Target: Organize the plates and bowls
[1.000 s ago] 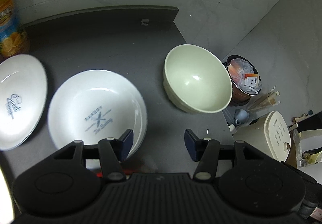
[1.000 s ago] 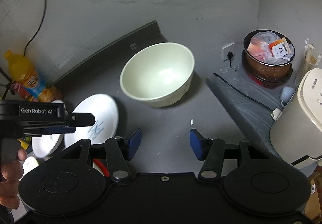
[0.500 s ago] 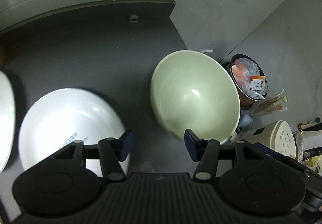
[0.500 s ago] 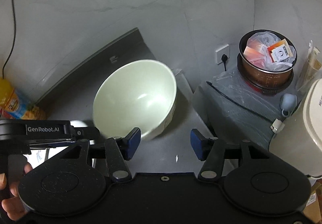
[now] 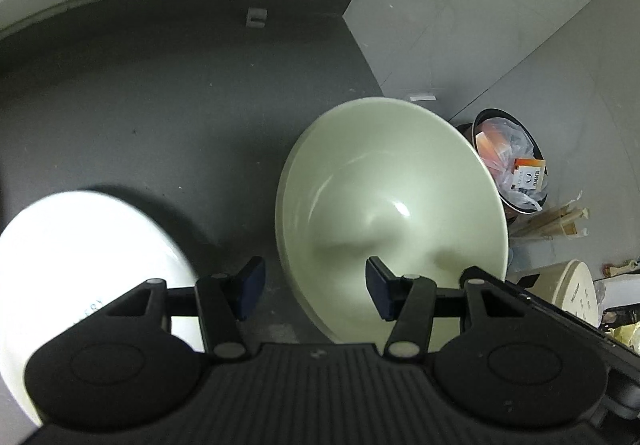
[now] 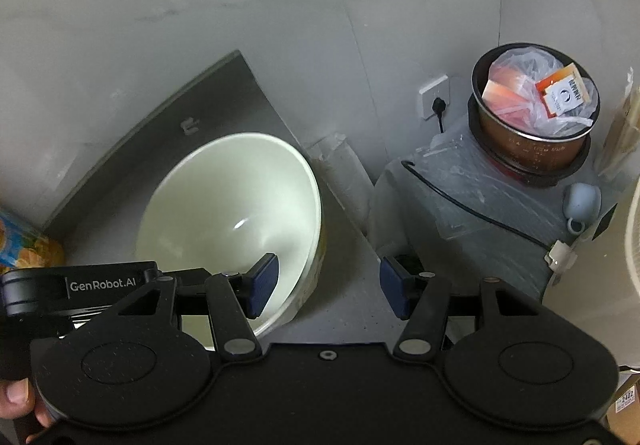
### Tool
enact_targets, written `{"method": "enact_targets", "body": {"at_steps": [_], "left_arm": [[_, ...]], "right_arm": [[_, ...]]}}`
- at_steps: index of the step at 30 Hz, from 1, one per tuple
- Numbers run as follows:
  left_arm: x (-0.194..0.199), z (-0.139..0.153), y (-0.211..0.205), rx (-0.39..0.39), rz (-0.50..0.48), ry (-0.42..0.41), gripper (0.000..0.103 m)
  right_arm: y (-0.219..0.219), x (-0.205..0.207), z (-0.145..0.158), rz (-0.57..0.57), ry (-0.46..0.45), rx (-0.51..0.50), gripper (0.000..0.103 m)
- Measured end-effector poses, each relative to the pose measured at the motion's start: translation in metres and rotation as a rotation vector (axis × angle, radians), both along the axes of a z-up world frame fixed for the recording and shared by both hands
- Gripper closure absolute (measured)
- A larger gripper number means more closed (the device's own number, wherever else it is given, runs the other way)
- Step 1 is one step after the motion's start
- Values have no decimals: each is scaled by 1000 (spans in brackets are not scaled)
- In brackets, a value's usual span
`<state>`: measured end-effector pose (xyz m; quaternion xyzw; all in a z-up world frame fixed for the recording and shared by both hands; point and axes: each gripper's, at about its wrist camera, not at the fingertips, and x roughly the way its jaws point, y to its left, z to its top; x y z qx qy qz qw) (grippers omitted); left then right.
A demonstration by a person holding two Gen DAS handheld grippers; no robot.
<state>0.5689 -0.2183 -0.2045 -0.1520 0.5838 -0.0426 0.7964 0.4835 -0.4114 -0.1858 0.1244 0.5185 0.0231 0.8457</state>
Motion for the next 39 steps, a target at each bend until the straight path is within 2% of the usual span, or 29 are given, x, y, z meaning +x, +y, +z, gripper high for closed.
{"method": "enact_targets", "body": {"at_steps": [2, 3, 4, 5, 7, 9, 10, 13, 27, 31, 39], "left_arm": [[0, -5, -1, 1, 15, -2, 56], [0, -7, -2, 9, 21, 5, 64], [1, -11, -3, 6, 24, 17, 69], [1, -14, -3, -3, 33, 30, 78], [1, -19, -1, -18, 62, 44, 83], [0, -22, -1, -7, 73, 47, 92], [-1, -22, -1, -6, 75, 51, 92], [-6, -19, 2, 5, 78, 51, 91], [-39, 15, 9, -19, 75, 9, 92], [-52, 32, 10, 2, 73, -17, 91], [-79, 62, 22, -24, 79, -57, 91]], "right_arm": [[2, 3, -6, 5, 11, 0, 47], [3, 4, -9, 9, 17, 0, 48], [4, 6, -13, 15, 26, -1, 51], [4, 8, -17, 23, 39, 0, 57], [5, 12, -24, 25, 57, 7, 61], [8, 14, -28, 41, 68, 12, 73], [11, 14, -28, 57, 67, 22, 86], [21, 9, -22, 97, 39, -30, 86], [25, -21, 6, 93, -32, -24, 86], [28, -32, 16, 97, -48, -23, 86], [34, -54, 43, 108, -102, -21, 86]]}}
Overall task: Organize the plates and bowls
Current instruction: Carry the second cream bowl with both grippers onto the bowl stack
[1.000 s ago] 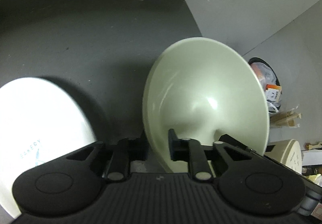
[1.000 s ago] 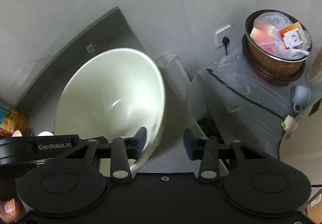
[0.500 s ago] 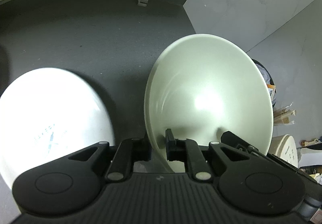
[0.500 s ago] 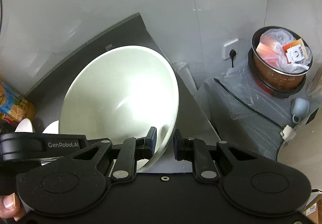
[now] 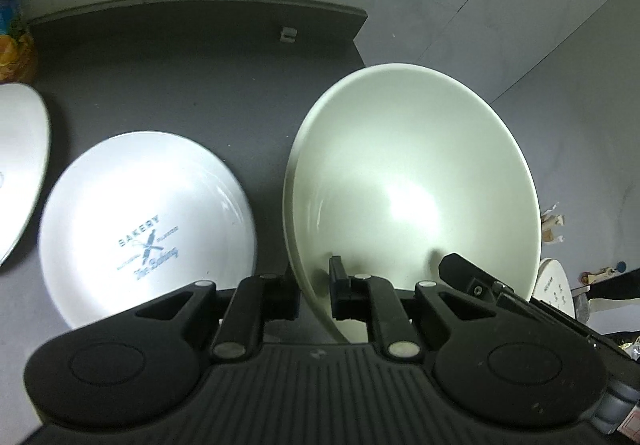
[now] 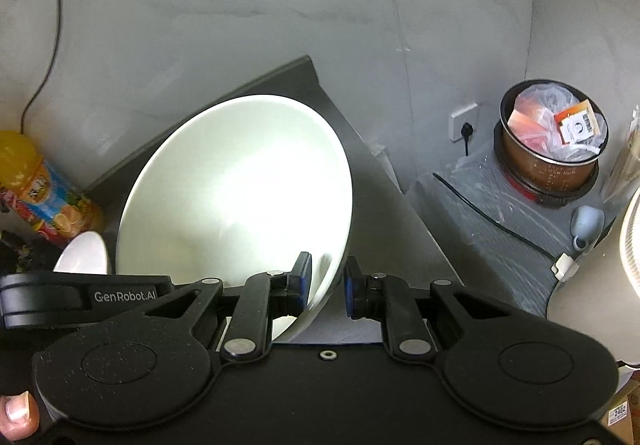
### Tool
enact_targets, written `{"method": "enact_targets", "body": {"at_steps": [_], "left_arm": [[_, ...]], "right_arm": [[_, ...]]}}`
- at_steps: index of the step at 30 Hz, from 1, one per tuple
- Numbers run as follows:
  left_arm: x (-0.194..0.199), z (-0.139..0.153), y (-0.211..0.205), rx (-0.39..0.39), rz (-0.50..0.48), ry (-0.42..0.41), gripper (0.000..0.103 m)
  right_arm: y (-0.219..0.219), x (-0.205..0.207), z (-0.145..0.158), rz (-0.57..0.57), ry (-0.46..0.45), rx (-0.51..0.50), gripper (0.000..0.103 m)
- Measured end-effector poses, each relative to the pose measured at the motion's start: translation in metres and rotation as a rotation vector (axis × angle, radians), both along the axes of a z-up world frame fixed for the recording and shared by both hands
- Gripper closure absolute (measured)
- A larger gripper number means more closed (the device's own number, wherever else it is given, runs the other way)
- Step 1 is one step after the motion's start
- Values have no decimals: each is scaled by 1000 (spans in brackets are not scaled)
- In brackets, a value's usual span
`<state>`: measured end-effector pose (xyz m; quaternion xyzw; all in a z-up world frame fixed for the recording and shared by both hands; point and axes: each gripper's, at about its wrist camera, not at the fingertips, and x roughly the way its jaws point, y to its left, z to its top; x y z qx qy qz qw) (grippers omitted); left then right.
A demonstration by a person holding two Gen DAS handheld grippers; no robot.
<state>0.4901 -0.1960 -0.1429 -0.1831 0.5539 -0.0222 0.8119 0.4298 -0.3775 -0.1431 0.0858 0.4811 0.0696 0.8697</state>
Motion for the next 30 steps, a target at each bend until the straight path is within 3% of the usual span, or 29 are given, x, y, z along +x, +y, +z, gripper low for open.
{"method": "enact_targets", "body": {"at_steps": [13, 30], "left_arm": [[-41, 39, 15, 12, 11, -52, 91], [-109, 62, 47, 9, 52, -74, 91]], "right_arm": [[15, -38, 31, 40, -48, -8, 86], [38, -92, 48, 117, -70, 11, 85]]}}
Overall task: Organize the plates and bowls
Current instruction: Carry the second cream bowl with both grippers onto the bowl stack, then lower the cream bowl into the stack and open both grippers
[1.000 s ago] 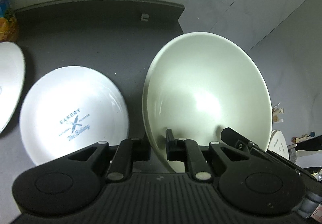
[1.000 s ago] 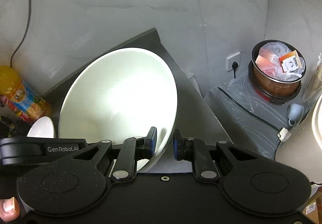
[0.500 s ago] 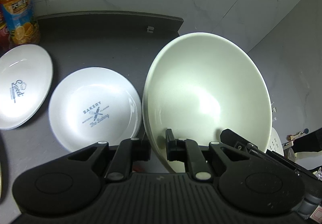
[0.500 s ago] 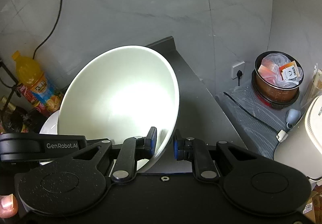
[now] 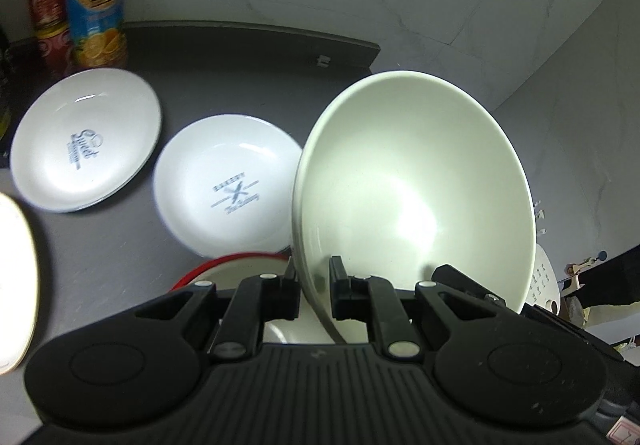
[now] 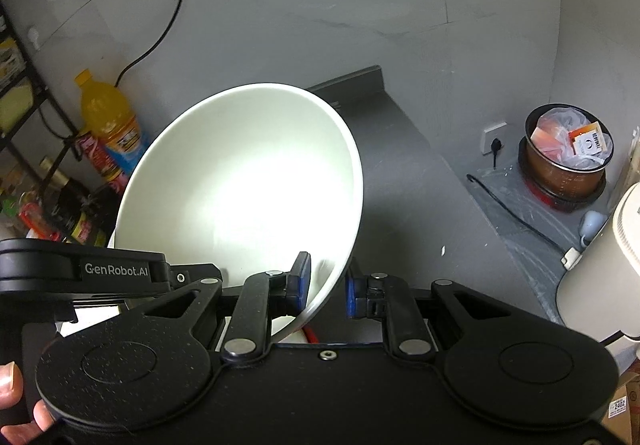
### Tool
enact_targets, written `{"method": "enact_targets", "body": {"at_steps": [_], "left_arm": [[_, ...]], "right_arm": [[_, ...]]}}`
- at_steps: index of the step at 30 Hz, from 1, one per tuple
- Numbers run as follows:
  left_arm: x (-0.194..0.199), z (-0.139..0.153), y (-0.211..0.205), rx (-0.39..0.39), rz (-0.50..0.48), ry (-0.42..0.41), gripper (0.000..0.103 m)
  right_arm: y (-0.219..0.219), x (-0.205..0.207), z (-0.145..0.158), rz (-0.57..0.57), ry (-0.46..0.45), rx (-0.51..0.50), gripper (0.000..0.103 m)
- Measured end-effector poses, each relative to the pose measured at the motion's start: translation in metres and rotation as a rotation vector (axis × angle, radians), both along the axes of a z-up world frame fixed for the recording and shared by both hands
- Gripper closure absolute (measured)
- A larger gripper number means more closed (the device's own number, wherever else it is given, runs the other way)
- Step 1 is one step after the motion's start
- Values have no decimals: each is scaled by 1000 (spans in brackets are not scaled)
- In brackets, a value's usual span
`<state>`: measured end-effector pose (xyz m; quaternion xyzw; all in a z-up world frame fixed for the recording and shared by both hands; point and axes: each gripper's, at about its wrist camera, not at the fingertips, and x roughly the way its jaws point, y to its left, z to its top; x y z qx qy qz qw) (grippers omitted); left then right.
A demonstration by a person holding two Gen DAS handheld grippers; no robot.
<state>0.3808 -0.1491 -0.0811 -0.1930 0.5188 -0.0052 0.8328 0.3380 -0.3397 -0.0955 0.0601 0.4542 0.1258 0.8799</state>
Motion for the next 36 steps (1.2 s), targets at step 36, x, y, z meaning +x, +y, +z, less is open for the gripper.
{"method": "enact_targets", "body": {"at_steps": [36], "left_arm": [[-74, -36, 44, -2, 67, 118, 91]], "right_arm": [[24, -43, -34, 33, 142, -21, 85]]}}
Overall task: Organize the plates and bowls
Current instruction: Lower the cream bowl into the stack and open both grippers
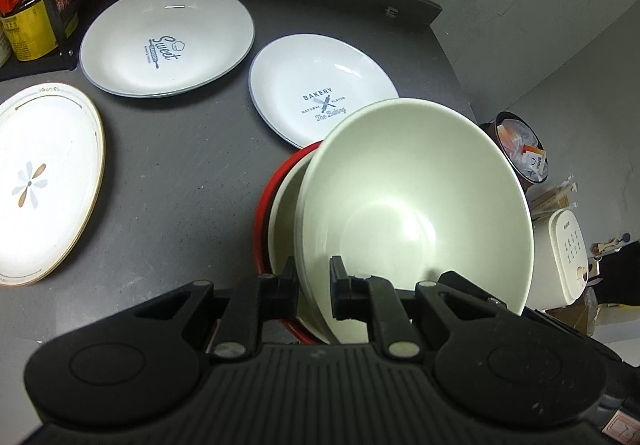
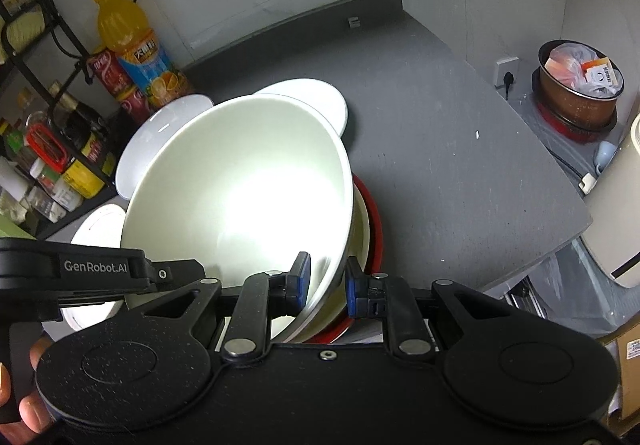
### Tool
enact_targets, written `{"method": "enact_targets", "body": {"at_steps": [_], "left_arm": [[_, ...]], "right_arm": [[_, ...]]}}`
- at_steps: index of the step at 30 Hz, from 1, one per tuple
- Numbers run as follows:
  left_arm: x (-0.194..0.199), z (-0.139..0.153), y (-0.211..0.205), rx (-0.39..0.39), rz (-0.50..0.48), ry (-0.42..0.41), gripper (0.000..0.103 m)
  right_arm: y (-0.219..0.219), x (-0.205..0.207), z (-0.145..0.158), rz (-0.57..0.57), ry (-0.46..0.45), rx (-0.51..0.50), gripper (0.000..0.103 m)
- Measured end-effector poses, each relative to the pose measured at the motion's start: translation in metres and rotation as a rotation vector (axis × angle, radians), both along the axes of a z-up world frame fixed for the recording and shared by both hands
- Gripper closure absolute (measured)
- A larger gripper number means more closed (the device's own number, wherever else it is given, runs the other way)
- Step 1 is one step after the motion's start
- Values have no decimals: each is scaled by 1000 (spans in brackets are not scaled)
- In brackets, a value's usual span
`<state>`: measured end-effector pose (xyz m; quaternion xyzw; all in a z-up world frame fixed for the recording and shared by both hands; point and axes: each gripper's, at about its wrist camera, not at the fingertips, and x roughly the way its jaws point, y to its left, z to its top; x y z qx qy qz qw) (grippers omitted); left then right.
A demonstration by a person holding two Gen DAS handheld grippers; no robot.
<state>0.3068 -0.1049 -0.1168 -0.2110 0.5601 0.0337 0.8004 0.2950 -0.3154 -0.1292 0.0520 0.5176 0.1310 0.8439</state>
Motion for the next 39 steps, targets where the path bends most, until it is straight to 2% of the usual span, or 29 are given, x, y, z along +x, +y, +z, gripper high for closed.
{"method": "enact_targets", "body": {"at_steps": [5, 8, 14, 18, 25, 29, 33, 39], "left_arm": [[1, 0, 0, 15, 9, -5, 91], [1, 1, -1, 15, 9, -11, 89], [0, 5, -1, 17, 19, -3, 87], [-5, 10, -1, 33, 22, -13, 83], [-19, 25, 1, 34, 26, -40, 82], [-27, 35, 3, 58, 34, -53, 72], [-32, 46, 8, 79, 53, -69, 57], [-37, 59, 16, 110, 78, -92, 47]], "right_arm": [[5, 5, -2, 14, 17, -16, 83], [7, 7, -2, 24, 29, -18, 77], [10, 8, 1, 35, 53, -28, 73], [8, 3, 7, 29, 36, -24, 68], [0, -9, 21, 10, -21, -20, 67], [-4, -14, 32, 10, -51, 10, 55], [-6, -15, 42, -2, -74, 32, 49], [-1, -17, 59, 14, -119, 49, 27]]}}
